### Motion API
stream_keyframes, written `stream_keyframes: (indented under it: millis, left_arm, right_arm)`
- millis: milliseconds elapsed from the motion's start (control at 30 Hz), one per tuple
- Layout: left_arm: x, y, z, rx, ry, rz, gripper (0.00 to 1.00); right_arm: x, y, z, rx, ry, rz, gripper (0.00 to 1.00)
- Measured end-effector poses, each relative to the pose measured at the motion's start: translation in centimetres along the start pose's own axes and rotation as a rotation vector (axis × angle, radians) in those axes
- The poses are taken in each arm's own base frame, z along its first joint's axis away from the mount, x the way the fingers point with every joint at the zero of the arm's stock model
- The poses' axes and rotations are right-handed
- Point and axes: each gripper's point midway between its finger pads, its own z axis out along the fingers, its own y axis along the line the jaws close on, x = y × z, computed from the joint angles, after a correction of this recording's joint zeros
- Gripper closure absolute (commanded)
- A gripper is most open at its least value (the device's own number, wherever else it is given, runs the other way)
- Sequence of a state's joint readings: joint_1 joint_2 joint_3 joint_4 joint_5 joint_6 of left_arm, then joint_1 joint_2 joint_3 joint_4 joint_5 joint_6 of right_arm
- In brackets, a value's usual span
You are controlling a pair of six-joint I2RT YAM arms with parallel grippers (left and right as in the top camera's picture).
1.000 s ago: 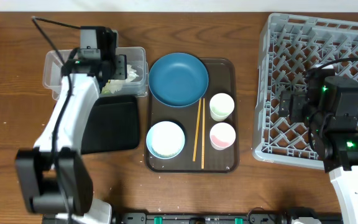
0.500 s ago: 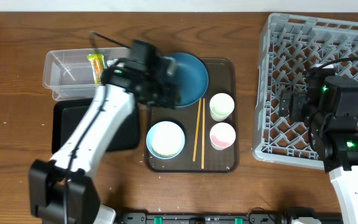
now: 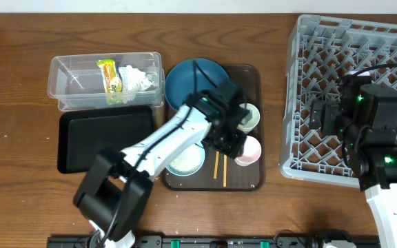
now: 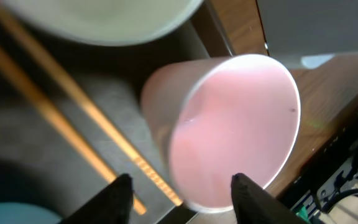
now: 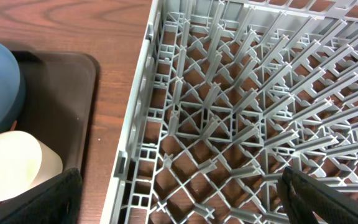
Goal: Sort waste into correct bins and load items into the dishwasher rack
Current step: 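Grasp the pink cup with the left gripper and lift it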
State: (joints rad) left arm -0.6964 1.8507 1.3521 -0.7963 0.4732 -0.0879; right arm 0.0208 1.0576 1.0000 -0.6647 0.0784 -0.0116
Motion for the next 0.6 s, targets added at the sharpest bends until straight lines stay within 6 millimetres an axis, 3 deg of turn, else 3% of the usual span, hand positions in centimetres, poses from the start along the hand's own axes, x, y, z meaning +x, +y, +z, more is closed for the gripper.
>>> stream_keyframes:
  millis: [100,167,333,433,500,600]
  left_arm:
    - [0.1,-0.2,0.9,0.003,0.017,0.001,0.85]
    - [0.2,-0.1,1.3,0.002,0.026,-0.003,0.94]
    - [0.2,0.4,1.3,-0.001,0.030,-0.015,0.94]
    - [0.7,1.1,0.3,-0.007,0.040,-0.048,0.94]
    - [0.4,1.6,-1.3,-0.008,0.008,-0.066,0.94]
    - [-1.0,2.3,-5.5,-0.005,-0.121,-0.084,0.94]
  right_arm:
    - [0.0,0.0,0.0,0.000,0.000,0.000,0.01]
    - [0.0,0.0,0.0,0.000,0.001,0.000,0.01]
    - [0.0,0.0,0.0,0.000,0.001,0.000,0.01]
    - [0.0,0.0,0.0,0.002,0.001,0.000,0.02]
    - [-0.1,-0.1,0.0,0.007,-0.003,0.001,0.02]
    - [-0.7,-0.2,0.0,0.009,-0.029,0.026,0.03]
